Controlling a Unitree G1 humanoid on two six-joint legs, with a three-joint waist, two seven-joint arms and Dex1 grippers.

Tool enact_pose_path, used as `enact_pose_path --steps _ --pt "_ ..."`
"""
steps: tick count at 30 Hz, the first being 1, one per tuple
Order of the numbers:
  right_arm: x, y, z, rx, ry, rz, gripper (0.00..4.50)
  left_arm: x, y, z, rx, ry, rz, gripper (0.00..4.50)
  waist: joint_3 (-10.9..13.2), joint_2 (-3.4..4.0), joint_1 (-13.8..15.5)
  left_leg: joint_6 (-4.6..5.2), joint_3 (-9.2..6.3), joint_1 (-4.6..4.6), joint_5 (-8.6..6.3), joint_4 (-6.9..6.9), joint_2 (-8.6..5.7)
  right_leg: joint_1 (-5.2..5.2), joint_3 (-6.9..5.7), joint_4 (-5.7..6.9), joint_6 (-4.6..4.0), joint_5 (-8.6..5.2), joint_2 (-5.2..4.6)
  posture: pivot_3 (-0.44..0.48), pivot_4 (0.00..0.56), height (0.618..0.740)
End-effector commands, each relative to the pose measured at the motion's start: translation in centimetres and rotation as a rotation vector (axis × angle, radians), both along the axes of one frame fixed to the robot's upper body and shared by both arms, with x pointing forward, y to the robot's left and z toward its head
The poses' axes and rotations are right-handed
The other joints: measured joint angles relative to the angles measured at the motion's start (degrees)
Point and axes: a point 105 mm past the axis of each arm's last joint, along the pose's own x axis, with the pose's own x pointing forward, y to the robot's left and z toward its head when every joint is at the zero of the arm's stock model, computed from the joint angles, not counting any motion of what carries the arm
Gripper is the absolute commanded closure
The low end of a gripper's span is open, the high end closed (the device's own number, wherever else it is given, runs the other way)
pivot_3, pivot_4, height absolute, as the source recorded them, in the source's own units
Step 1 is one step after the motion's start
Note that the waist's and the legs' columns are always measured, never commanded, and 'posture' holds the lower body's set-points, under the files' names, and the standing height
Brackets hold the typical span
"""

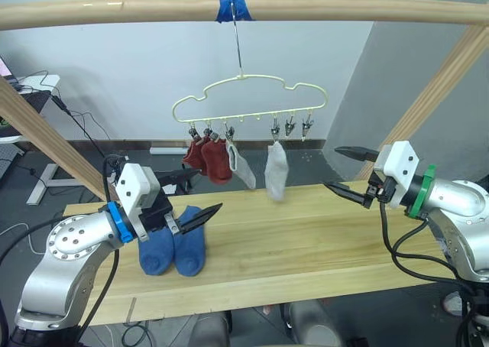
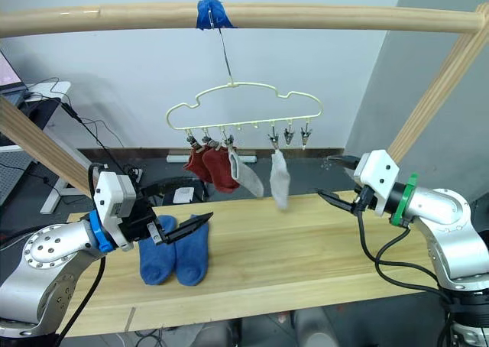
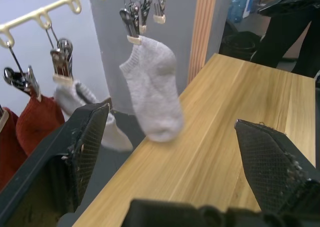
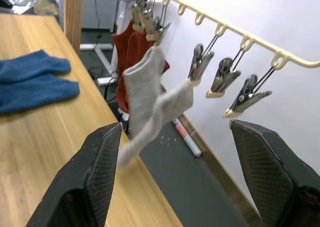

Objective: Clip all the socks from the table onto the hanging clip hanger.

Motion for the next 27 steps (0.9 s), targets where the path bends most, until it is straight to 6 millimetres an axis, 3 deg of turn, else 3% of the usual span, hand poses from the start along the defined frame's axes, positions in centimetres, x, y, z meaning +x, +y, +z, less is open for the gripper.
enact_pose_path --steps 1,11,13,17,27 --pt "-0.4 1.2 0.7 0.018 -0.03 -0.001 0.91 -0.3 -0.6 1.0 0.016 -0.041 -0.038 0.06 -0.3 0.03 0.0 0.0 0.01 0.19 0.0 -0.02 0.01 0.19 0.0 -0.01 0.09 -0.06 0.01 -0.144 0.091 0.74" --pt "0.7 3.0 1.0 0.165 0.01 -0.14 0.91 0.3 -1.1 1.8 -0.002 -0.061 -0.056 0.06 -1.0 0.01 0.0 0.03 -0.04 0.42 0.02 0.0 0.03 0.41 0.02 0.03 0.09 -0.08 0.05 -0.143 0.107 0.74" --pt "0.7 3.3 1.1 0.187 0.013 -0.153 0.91 0.2 -1.2 1.9 -0.006 -0.065 -0.061 0.06 -0.9 0.02 0.0 0.03 -0.05 0.4 0.02 0.0 0.03 0.41 0.02 0.03 0.08 -0.08 0.07 -0.155 0.134 0.74" --pt "1.0 4.0 1.0 0.23 0.028 -0.195 1.71 0.3 -1.6 1.9 -0.022 -0.053 -0.081 0.02 -0.9 0.04 0.0 0.03 -0.04 0.39 0.02 -0.02 0.04 0.41 0.05 0.0 0.08 -0.09 0.07 -0.171 0.159 0.74" --pt "2.6 5.2 1.5 0.262 0.003 -0.326 1.71 0.6 -2.0 2.5 -0.027 -0.046 -0.127 0.02 0.0 0.35 -0.1 0.08 -0.04 0.42 0.04 -0.01 0.1 0.38 0.07 0.04 -0.29 -0.29 0.14 -0.203 0.232 0.74"
